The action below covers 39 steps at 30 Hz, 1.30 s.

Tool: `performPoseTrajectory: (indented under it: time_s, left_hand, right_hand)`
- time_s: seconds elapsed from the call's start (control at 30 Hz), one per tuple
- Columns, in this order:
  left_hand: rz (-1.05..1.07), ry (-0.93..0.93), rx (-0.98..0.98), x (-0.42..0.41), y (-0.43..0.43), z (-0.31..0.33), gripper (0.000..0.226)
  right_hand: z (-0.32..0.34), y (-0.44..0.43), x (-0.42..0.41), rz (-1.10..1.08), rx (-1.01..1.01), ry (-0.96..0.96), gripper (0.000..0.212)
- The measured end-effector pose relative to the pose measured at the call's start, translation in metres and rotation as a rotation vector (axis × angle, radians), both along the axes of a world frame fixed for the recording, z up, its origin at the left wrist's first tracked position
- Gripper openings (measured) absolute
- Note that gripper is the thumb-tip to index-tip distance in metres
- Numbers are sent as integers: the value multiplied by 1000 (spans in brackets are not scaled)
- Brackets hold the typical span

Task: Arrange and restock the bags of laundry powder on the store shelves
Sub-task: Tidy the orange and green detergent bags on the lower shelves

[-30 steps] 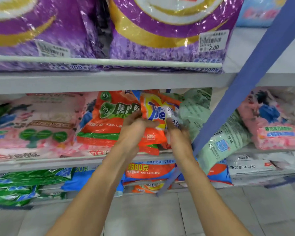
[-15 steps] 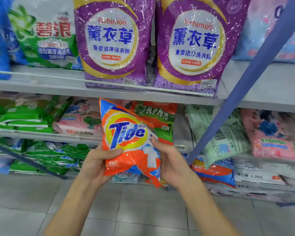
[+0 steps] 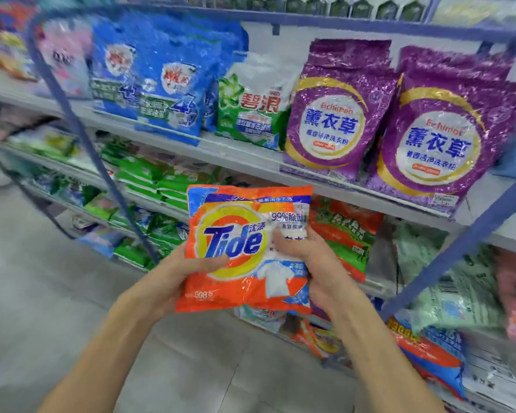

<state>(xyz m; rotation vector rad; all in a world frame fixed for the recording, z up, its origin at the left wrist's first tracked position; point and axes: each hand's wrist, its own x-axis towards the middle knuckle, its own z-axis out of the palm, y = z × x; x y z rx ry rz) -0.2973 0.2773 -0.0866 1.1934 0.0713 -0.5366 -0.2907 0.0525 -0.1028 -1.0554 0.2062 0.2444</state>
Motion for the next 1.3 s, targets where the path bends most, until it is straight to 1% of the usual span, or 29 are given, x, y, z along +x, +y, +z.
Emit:
performPoseTrajectory:
  time_s: [0.07,0.13,0.17,0.2,0.33,0.43,0.5,0.53,0.6,0.63,0.67,0.7,0.77,0.83,0.9,0.97,1.03,1.17,1.3]
  left_hand:
    - [108,26,-34,-1,16,14,66]
    - [201,28,-73,-4,36,25,43]
    - [238,34,-92,-6,48,28,35]
    - [279,43,-103,-6,62,32,35]
    - [343,47,-132,-3,121,46,47]
    - [379,52,-146,2,174,58,52]
    - [384,24,-122,6,208,66,58]
    - [387,5,-118,11,225,72,65]
    - [397,-57,-79,27,260,86,84]
    - [408,-121,-91,29,280,90,84]
    - [428,-144,-103,31,299,92,76]
    - [422,-125,-112,31,316,93,68]
    - [474,-26,-118,36,344,90,62]
    - [510,-33,-203,37,376,83,62]
    - [531,-64,-207,49,406,82,63]
    - [563,-69,-209,61,433,86,64]
    - [565,-59,-201,76,463,83,64]
    - [576,-79,-164,115,516,92,65]
    - [602,-95,-115,165,570,99,60]
  right_hand:
    - [20,24,4,7,-12,-11,65]
    - [39,48,8,26,-33,-54,56]
    - [47,61,10,42,-38,-77,52]
    - [56,75,11,59,-45,-97,49]
    - [79,137,21,70,-55,-132,39]
    - [89,197,29,58,-36,-67,38]
    - [94,234,37,56,-40,-40,39]
    - [97,253,40,63,-44,-35,39]
    - [101,292,48,72,-54,-49,37]
    - [103,310,52,79,-56,-63,35]
    - [105,327,56,88,-55,-82,32]
    - [108,343,60,102,-53,-102,29]
    - [115,375,71,137,-51,-133,25]
    - [121,406,85,169,-60,-144,23]
    - [126,436,101,194,-76,-148,27]
    - [127,465,118,230,-93,-146,37]
    - [124,494,139,263,-113,-145,41]
    - [120,549,185,265,-120,-135,33]
    - [120,605,241,285,-90,-144,20]
